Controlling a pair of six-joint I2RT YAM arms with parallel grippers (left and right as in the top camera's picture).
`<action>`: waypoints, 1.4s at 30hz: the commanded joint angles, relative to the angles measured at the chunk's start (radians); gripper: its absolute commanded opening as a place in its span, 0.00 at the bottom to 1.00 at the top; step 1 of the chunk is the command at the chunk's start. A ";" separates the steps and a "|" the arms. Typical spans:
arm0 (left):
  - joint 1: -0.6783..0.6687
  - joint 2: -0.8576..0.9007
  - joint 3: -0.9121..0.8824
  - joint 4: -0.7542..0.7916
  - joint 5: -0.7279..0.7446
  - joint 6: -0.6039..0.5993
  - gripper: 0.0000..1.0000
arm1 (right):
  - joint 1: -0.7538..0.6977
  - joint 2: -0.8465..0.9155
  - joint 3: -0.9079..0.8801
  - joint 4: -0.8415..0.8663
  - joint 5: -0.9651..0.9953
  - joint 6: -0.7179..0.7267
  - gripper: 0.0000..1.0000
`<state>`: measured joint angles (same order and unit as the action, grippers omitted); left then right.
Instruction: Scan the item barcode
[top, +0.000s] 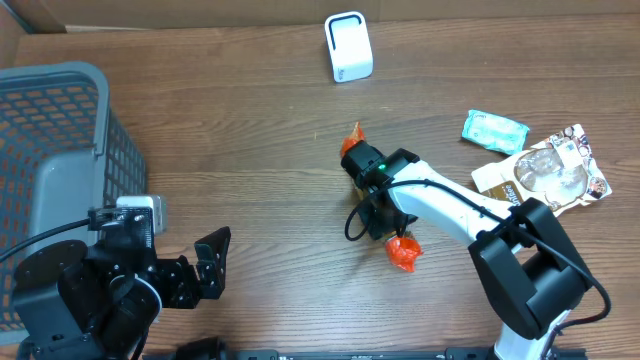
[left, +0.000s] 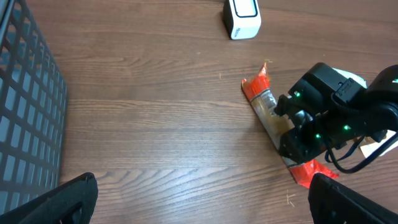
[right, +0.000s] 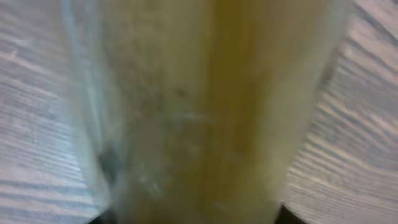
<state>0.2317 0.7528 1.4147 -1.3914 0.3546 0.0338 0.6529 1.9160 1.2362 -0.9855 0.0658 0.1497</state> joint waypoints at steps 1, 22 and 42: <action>0.003 0.000 0.011 0.003 -0.004 0.015 1.00 | -0.023 0.009 -0.014 0.005 -0.016 0.002 0.30; 0.003 0.000 0.011 0.003 -0.004 0.015 1.00 | -0.143 -0.007 0.054 -0.079 -0.159 -0.107 0.91; 0.003 0.000 0.011 0.003 -0.004 0.015 0.99 | -0.241 -0.028 0.094 -0.036 -0.621 -0.234 0.04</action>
<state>0.2317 0.7528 1.4147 -1.3914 0.3546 0.0338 0.4076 1.9144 1.2747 -1.0157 -0.4137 -0.0303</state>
